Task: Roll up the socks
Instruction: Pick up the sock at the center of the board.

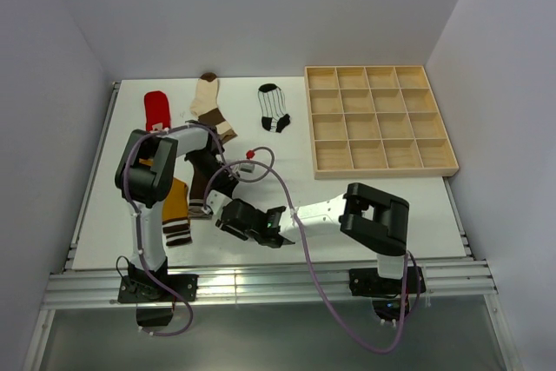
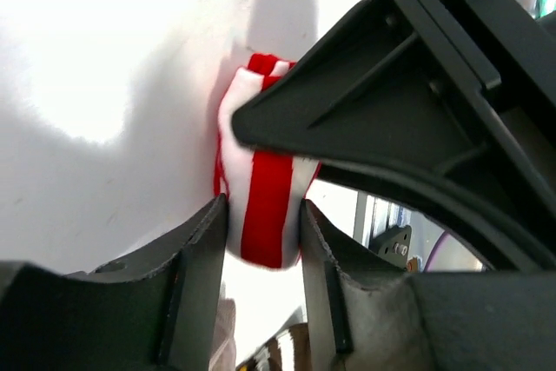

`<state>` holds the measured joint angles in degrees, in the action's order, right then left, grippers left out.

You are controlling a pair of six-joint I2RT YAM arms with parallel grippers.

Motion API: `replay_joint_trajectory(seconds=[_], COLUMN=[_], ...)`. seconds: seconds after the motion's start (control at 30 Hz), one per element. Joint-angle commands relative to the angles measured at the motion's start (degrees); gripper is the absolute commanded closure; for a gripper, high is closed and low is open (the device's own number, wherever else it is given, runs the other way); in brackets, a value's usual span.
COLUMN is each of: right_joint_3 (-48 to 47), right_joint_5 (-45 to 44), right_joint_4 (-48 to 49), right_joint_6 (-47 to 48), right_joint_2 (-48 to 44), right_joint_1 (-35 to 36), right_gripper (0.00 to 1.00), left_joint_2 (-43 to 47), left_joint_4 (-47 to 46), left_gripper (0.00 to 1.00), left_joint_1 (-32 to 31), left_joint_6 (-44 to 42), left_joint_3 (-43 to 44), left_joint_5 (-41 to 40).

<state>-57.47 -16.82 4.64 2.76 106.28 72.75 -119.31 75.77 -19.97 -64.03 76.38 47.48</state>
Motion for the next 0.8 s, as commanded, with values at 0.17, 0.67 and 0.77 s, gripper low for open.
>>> replay_joint_trajectory(seconds=[0.17, 0.67, 0.77], right_joint_3=[0.08, 0.08, 0.87], right_joint_5=[2.40, 4.77, 7.32], right_joint_4=[-7.72, -8.42, -8.34], right_joint_6=[-1.62, -4.78, -6.28], right_joint_2=[2.44, 1.04, -0.45], right_joint_1=[-1.12, -3.49, -5.51], right_gripper=[1.00, 1.00, 1.00], left_joint_2=[0.13, -1.11, 0.65], left_joint_4=[2.72, 0.10, -5.70], left_gripper=[0.54, 0.57, 0.58], left_joint_1=[3.96, 14.50, 17.49], left_joint_6=[1.27, 15.14, 25.92], left_joint_3=[5.27, 19.24, 22.14], left_joint_5=[4.36, 10.52, 10.18])
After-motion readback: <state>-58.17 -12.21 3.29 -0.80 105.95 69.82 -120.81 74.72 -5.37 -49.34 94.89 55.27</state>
